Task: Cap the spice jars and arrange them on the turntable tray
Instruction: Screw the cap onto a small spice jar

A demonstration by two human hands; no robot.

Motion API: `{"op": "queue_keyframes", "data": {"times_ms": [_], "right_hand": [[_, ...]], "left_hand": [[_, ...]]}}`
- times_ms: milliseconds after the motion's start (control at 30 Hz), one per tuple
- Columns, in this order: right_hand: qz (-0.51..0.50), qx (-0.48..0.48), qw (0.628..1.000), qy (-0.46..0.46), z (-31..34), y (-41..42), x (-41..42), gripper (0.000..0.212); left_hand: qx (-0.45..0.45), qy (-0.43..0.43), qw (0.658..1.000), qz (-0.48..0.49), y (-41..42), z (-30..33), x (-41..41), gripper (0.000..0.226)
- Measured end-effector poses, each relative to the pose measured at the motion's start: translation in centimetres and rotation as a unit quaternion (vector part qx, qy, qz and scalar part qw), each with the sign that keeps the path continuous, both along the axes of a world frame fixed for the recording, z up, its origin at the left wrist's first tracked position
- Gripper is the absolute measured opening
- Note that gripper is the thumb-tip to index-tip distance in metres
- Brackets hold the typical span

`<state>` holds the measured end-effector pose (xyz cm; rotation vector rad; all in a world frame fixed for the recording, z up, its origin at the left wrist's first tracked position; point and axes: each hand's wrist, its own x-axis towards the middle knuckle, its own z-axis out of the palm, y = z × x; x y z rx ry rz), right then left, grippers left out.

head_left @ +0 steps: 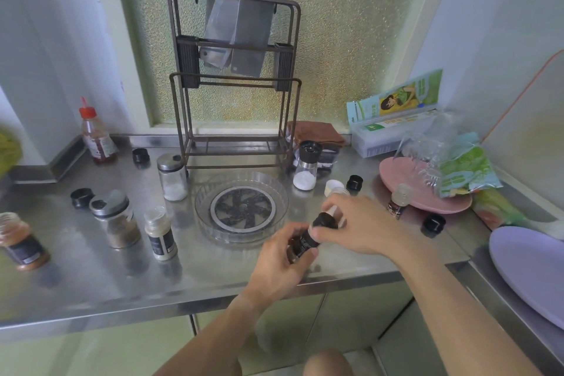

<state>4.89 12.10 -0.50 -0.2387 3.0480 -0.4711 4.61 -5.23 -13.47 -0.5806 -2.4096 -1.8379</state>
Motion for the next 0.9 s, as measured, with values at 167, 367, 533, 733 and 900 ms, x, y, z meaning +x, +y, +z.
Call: {"op": "queue_keyframes", "data": {"times_ms": [167, 367, 533, 733, 900], "right_hand": [[0.001, -0.018, 0.998, 0.059, -1.2, -0.5, 0.4, 0.034], [-0.034, -0.089, 0.991, 0.089, -2.2, -1.4, 1.0, 0.038], [-0.057, -0.099, 0.981, 0.154, -3.7, -2.5, 1.5, 0.034], [-0.066, -0.136, 0.968, 0.199, -5.5, -3.1, 1.9, 0.036], [-0.08, -0.19, 0.967, 0.15, -6.8, -2.6, 2.6, 0.054]], "left_hand": [[0.008, 0.003, 1.0, 0.005, 0.1, 0.3, 0.3, 0.03], [0.008, 0.006, 0.999, 0.035, 0.4, 0.3, 0.5, 0.029], [-0.03, 0.043, 0.996, 0.072, 0.7, 0.0, 0.5, 0.029], [-0.057, 0.029, 0.993, 0.103, 1.0, -0.3, 0.2, 0.031], [-0.083, 0.044, 0.982, 0.163, 1.8, -0.1, -0.1, 0.028]]}}
